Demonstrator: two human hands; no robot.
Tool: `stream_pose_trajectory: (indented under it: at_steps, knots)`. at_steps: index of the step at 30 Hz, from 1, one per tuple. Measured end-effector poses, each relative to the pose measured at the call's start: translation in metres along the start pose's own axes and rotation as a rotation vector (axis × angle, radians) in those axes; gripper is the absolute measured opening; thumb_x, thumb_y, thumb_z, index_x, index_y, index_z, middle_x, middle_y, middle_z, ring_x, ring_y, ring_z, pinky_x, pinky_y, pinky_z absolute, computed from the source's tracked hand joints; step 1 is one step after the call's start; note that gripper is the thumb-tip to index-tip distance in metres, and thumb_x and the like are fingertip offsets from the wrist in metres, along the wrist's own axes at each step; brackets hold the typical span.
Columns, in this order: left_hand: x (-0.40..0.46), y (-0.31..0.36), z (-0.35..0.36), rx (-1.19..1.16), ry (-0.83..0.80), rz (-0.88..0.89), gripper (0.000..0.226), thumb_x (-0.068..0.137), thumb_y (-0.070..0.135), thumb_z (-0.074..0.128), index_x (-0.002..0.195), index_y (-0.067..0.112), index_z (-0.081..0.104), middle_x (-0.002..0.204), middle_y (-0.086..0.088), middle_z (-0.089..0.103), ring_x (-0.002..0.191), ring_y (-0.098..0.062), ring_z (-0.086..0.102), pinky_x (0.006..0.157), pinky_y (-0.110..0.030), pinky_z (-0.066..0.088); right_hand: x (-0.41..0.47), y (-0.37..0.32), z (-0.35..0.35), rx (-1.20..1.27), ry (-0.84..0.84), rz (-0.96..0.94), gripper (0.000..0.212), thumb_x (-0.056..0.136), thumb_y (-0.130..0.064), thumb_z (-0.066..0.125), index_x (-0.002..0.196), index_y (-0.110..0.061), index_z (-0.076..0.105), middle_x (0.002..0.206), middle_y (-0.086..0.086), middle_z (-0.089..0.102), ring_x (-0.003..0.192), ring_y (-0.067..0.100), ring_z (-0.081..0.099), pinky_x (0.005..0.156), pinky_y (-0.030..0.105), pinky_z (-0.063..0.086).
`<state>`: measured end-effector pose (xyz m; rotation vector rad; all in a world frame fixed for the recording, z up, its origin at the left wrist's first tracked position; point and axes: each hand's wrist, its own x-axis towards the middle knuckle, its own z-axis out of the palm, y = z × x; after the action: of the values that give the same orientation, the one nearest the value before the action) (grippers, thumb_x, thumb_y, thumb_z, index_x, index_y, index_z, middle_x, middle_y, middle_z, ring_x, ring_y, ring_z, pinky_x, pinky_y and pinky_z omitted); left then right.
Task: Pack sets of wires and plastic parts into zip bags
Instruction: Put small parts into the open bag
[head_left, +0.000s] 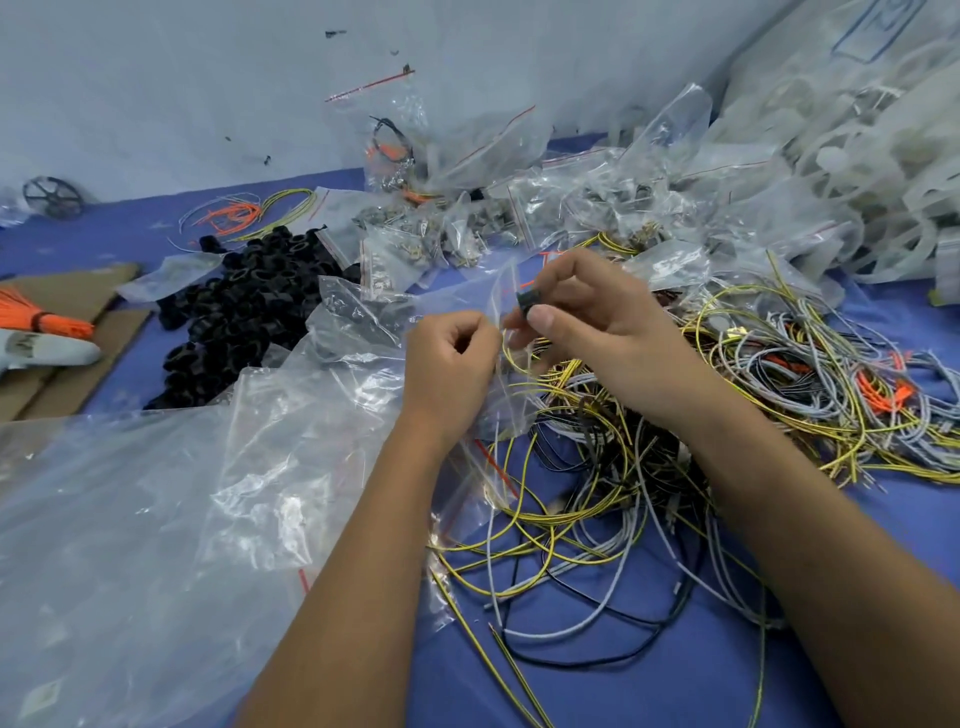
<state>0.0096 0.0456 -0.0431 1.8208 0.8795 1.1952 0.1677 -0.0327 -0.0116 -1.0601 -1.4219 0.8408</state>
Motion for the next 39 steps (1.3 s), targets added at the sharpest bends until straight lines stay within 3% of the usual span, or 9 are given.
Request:
stream_pose_trajectory:
  at_steps: [3,10,16,19,24,29,32,35,39]
  knots:
    - [-0.001,0.003,0.002,-0.078,0.075,0.034,0.036,0.081,0.013,0.050,0.049,0.014,0.035,0.046,-0.013,0.028,0.047,-0.025,0.025,0.046,-0.045,0.025,0.002,0.007,0.003,0.007,-0.034,0.075,0.010,0.104,0.000,0.052,0.106,-0.005,0.043,0.110,0.023,0.071,0.094,0.033,0.075,0.086,0.047,0.063]
    - [-0.006,0.015,0.007,-0.063,0.175,0.261,0.035,0.083,0.008,0.050,0.053,0.006,0.031,0.051,-0.013,0.023,0.053,-0.015,0.022,0.049,-0.037,0.018,-0.001,0.016,0.008,-0.570,-0.040,-0.013,0.021,0.087,-0.008,0.077,0.099,-0.010,0.060,0.079,0.000,0.070,0.069,0.020,0.068,0.067,0.034,0.056]
    - [-0.010,0.021,0.016,0.055,0.112,0.431,0.025,0.078,0.012,0.048,0.058,0.017,0.034,0.055,0.008,0.025,0.053,-0.009,0.025,0.053,-0.026,0.021,-0.002,0.009,0.013,-0.620,0.047,-0.074,0.021,0.077,-0.003,0.076,0.082,-0.020,0.064,0.061,-0.011,0.056,0.055,0.005,0.048,0.058,0.011,0.035]
    - [-0.011,0.020,0.016,0.080,0.147,0.468,0.023,0.078,0.011,0.048,0.059,0.017,0.036,0.055,0.009,0.026,0.052,-0.009,0.026,0.052,-0.024,0.021,-0.003,0.006,0.012,-0.539,-0.035,-0.095,0.025,0.080,0.004,0.068,0.084,-0.020,0.067,0.068,-0.010,0.060,0.064,-0.001,0.050,0.061,0.018,0.041]
    - [-0.010,0.017,0.014,0.101,0.252,0.467,0.027,0.081,0.010,0.048,0.057,0.014,0.034,0.053,0.003,0.027,0.050,-0.017,0.027,0.050,-0.030,0.020,-0.002,0.004,0.011,-0.322,-0.031,-0.018,0.048,0.088,0.022,0.056,0.126,-0.005,0.068,0.112,0.004,0.075,0.106,0.012,0.072,0.096,0.031,0.056]
    - [-0.010,0.008,0.015,0.092,0.298,0.330,0.034,0.082,0.013,0.050,0.054,0.005,0.033,0.051,-0.007,0.026,0.050,-0.022,0.026,0.048,-0.039,0.020,-0.002,0.008,0.014,-0.452,-0.319,-0.007,0.061,0.085,0.023,0.044,0.117,-0.027,0.061,0.103,-0.023,0.069,0.098,-0.002,0.065,0.087,0.019,0.049]
    - [-0.006,0.003,0.015,0.010,0.369,0.169,0.035,0.081,0.012,0.052,0.053,0.006,0.033,0.050,-0.011,0.025,0.052,-0.016,0.023,0.048,-0.040,0.020,0.004,0.014,0.012,-0.316,-0.097,0.073,0.052,0.093,0.018,0.048,0.129,-0.017,0.065,0.107,-0.007,0.078,0.100,0.016,0.074,0.089,0.036,0.059]
    - [-0.002,0.001,0.012,-0.084,0.515,0.024,0.036,0.078,0.012,0.050,0.048,0.017,0.032,0.047,-0.007,0.023,0.051,-0.014,0.021,0.047,-0.035,0.016,0.028,0.017,0.012,-0.236,0.259,0.077,0.024,0.097,0.004,0.055,0.106,-0.011,0.071,0.084,0.004,0.079,0.072,0.023,0.076,0.064,0.036,0.060]
    - [0.006,-0.001,-0.002,-0.211,0.819,-0.138,0.042,0.074,0.013,0.049,0.042,0.028,0.025,0.048,0.007,0.015,0.056,-0.013,0.014,0.054,-0.032,0.013,0.082,0.031,0.024,-0.444,0.341,0.116,0.013,0.098,-0.006,0.058,0.092,-0.006,0.070,0.076,0.009,0.076,0.067,0.027,0.073,0.063,0.039,0.060]
